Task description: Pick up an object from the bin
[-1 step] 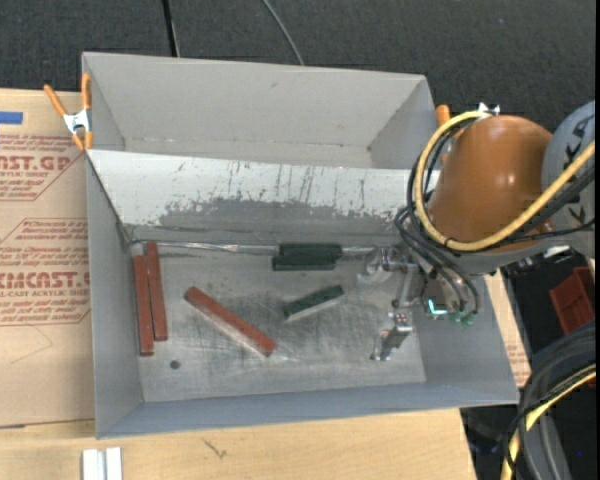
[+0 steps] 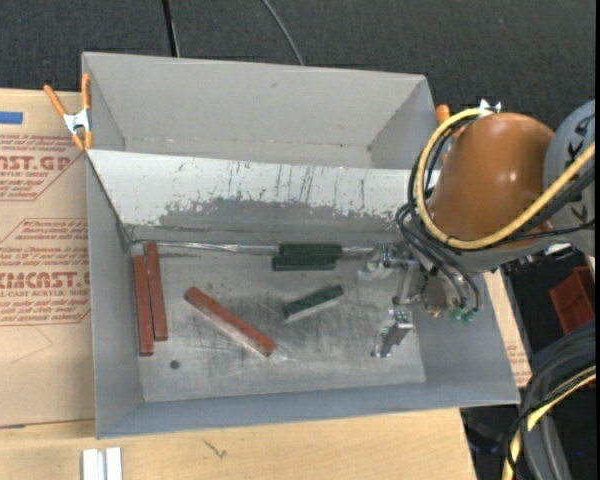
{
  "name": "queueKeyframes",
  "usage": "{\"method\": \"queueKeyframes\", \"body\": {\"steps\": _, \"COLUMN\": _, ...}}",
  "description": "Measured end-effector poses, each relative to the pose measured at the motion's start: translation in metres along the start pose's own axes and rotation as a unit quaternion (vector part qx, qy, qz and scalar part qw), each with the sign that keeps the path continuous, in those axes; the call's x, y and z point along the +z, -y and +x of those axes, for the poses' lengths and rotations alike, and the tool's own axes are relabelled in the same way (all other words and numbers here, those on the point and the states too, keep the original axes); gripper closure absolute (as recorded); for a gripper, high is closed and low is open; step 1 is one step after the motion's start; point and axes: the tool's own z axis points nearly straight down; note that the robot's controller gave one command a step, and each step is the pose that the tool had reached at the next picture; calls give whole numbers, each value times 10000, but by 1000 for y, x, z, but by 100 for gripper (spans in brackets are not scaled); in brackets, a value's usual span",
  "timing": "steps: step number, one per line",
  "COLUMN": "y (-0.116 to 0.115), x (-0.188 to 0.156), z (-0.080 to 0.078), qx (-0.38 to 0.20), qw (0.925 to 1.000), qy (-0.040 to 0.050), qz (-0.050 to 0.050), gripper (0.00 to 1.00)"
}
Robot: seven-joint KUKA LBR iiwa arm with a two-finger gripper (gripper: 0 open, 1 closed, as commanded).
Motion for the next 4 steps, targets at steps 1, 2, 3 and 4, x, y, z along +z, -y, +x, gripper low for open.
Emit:
{"method": "queueKeyframes", "body": {"steps": 1, "y": -8, "x": 72, "z": -36, "qx": 91, "qw": 10000, "qy": 32, "qz": -6, "gripper": 0}}
{"method": "queueKeyframes", "body": {"steps": 2, "y": -13, "x": 79, "z": -70, "qx": -333, "qw": 9994, "qy": -31, "qz": -3, "gripper": 0}}
{"method": "queueKeyframes", "body": {"steps": 3, "y": -7, "x": 66, "z": -87, "qx": -1035, "qw": 9946, "qy": 22, "qz": 1, "gripper": 0}}
{"method": "queueKeyframes", "body": {"steps": 4, "y": -5, "x": 129, "z": -75, "qx": -339, "qw": 9994, "qy": 13, "qz": -7, "gripper": 0}}
